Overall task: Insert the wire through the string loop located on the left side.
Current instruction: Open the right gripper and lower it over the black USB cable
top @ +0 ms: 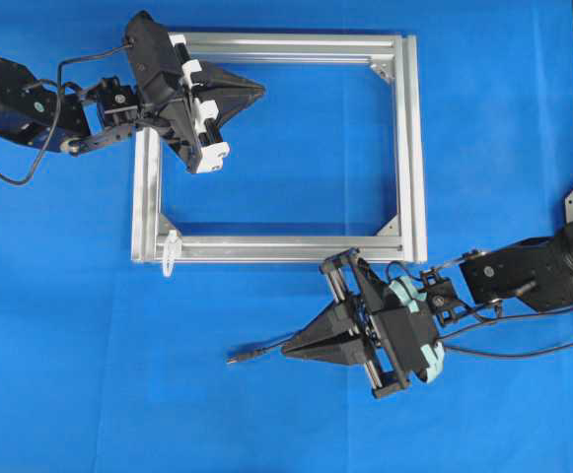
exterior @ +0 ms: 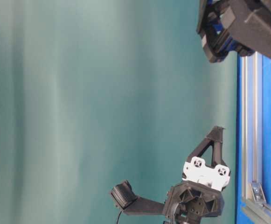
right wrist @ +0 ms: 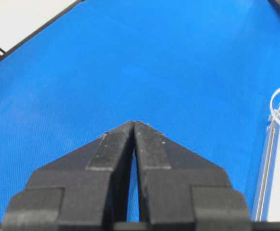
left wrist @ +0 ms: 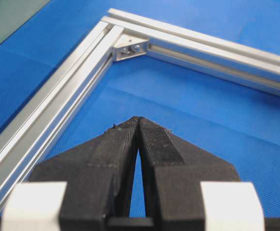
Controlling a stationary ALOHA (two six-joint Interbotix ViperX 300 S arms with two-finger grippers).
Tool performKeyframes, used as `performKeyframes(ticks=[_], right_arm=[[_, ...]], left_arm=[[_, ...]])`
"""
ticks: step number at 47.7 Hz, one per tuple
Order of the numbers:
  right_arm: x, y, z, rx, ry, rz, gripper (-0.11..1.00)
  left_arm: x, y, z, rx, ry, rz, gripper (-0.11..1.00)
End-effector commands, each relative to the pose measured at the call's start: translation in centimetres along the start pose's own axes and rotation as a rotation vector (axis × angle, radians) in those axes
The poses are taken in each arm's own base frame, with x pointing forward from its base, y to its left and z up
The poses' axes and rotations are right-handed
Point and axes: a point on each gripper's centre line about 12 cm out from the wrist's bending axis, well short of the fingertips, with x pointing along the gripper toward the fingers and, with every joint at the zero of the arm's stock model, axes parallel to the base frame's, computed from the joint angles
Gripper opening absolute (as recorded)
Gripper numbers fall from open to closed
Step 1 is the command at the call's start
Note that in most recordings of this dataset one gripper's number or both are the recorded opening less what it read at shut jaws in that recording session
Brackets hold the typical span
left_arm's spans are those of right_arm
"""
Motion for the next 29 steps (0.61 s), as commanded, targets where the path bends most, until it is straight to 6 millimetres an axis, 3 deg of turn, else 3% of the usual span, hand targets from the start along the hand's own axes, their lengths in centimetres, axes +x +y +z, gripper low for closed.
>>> performKeyframes(ticks=[1,7,29], right_arm=[[-0.34,0.29,1.89,0.009,-0.052,0.006,0.0],[-0.31,0.34,1.71,0.03,-0.031,0.007,-0.06],[-0.28,0.27,1.69,0.084,-0.026,0.006,-0.06]], left_arm=[[-0.28,-0.94,2.24,0.004,-0.052,-0.031,0.0],[-0.42,-0.8,2.1,0.003,-0.045,-0.028,0.0],[-0.49,-0.8,2.03,0.005,-0.042,-0.029,0.0]])
